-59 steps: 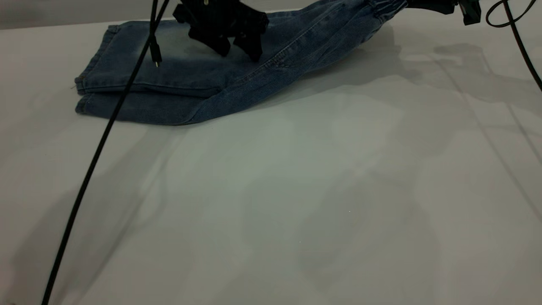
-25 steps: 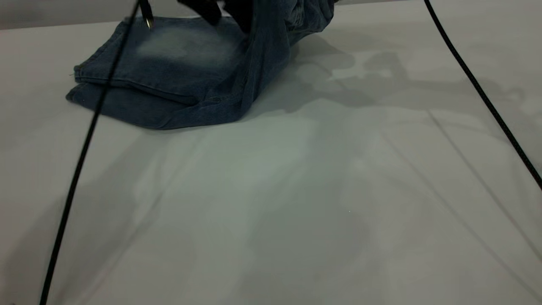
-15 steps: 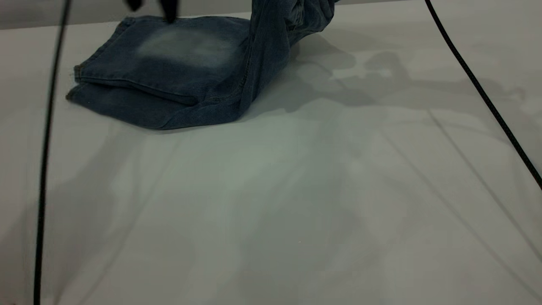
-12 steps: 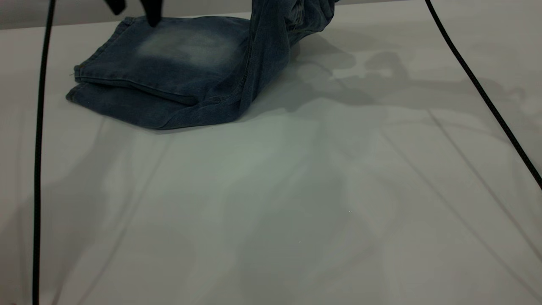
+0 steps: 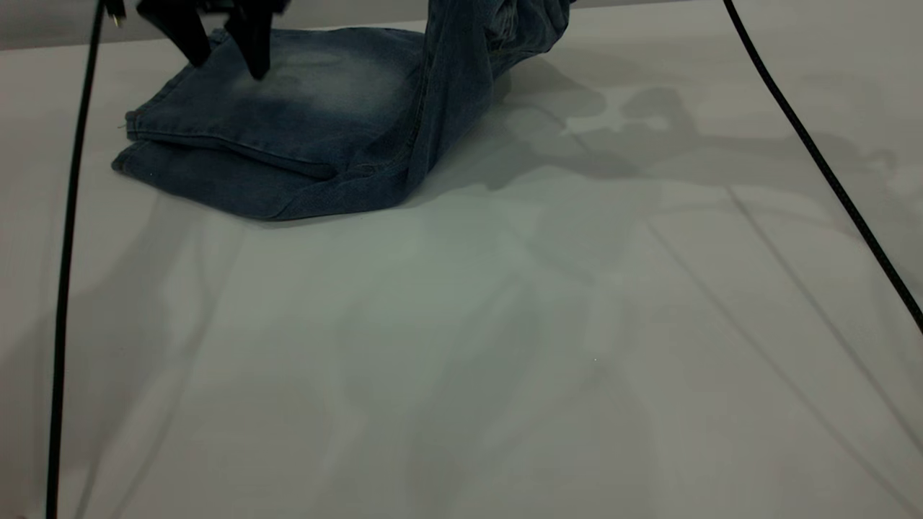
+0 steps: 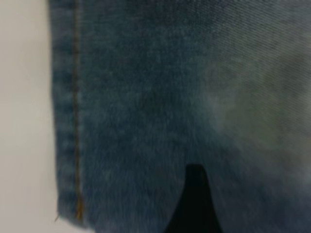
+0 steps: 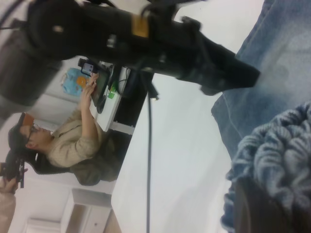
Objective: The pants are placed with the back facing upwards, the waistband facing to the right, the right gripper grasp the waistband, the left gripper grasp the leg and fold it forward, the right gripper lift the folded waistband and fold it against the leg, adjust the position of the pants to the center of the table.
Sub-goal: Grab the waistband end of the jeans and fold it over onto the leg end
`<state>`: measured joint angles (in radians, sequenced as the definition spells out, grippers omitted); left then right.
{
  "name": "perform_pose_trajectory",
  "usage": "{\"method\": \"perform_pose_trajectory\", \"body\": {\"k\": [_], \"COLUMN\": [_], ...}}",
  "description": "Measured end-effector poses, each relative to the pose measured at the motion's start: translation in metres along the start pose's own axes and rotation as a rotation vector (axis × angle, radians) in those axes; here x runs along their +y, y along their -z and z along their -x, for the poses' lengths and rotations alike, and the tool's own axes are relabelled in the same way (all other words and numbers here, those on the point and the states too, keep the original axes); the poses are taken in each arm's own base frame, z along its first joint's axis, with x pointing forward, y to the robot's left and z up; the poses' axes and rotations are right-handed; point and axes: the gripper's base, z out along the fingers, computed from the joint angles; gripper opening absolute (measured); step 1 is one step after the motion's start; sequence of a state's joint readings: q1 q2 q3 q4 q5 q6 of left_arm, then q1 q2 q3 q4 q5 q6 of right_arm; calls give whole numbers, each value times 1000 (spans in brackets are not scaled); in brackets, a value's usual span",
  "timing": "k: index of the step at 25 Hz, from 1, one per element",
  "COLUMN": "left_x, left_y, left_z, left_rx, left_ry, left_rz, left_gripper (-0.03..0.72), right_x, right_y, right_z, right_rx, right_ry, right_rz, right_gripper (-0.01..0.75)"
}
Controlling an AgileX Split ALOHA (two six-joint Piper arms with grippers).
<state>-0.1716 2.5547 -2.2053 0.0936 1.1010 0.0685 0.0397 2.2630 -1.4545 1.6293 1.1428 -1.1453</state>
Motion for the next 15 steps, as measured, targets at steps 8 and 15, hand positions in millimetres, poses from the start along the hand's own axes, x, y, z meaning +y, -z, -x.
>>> {"method": "perform_pose_trajectory", "body": {"k": [8, 15], "left_x": [-1, -2], "left_y": [-25, -25], "left_z": [-3, -2], "left_rx": [11, 1], "left_ry": [-10, -5], "left_rz": [8, 2], "left_gripper": [531, 531], "right_x": [1, 8], "right_y": [0, -4], "right_z": [0, 1], "right_rx": [4, 6], "right_ry": [-2, 2], "right_rz": [7, 51], "right_gripper": [60, 60]}}
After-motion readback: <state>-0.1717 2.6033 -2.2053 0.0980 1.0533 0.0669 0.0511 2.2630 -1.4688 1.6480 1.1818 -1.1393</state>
